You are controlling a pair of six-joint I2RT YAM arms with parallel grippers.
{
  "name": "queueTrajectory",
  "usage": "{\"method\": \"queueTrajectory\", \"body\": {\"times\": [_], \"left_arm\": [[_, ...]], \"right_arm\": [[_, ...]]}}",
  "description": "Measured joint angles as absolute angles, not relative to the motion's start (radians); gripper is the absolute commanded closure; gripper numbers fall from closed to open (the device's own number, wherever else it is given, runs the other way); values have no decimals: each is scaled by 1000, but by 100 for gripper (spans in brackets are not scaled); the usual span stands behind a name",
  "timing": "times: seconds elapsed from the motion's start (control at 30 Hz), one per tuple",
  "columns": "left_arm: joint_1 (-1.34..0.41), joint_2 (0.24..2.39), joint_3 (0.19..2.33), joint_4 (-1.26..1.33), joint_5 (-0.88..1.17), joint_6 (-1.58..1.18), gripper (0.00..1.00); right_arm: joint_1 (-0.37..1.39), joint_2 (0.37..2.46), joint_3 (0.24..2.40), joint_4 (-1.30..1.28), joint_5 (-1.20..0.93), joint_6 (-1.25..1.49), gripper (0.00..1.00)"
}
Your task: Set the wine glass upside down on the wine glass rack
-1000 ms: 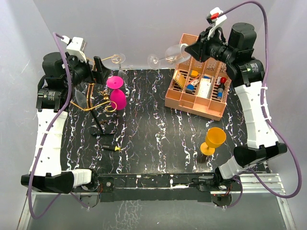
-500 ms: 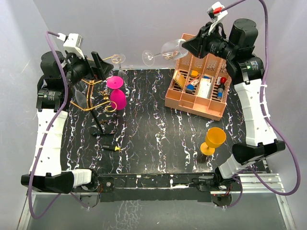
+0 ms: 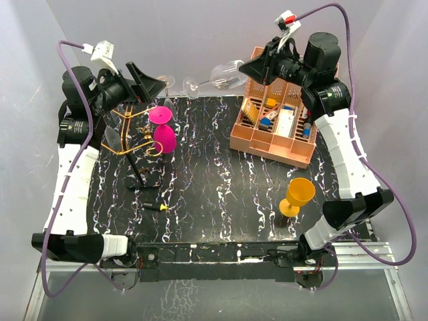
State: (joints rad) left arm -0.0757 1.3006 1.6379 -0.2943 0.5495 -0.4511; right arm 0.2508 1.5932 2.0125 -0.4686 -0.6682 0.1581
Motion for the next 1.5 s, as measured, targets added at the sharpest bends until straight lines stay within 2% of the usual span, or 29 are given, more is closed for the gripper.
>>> {"method": "queueTrajectory", "body": {"times": [0.3, 0.57, 0.9, 1.27, 1.5], "left_arm": [[-131, 1362, 1586, -239, 592, -532, 16], [-192, 1402, 1572, -247, 591, -555, 41], [-207, 1433, 1572, -274, 576, -569, 65], [-207, 1433, 1568, -285, 577, -595, 74], [-207, 1433, 1553, -284, 581, -609, 88]], "right_arm": [[311, 1594, 1978, -446, -680, 172, 92], [336, 1594, 1922, -438, -672, 170, 92], [336, 1594, 1913, -437, -664, 164, 92], [336, 1588, 1913, -437, -653, 162, 92], [336, 1577, 1913, -437, -654, 163, 92]]}}
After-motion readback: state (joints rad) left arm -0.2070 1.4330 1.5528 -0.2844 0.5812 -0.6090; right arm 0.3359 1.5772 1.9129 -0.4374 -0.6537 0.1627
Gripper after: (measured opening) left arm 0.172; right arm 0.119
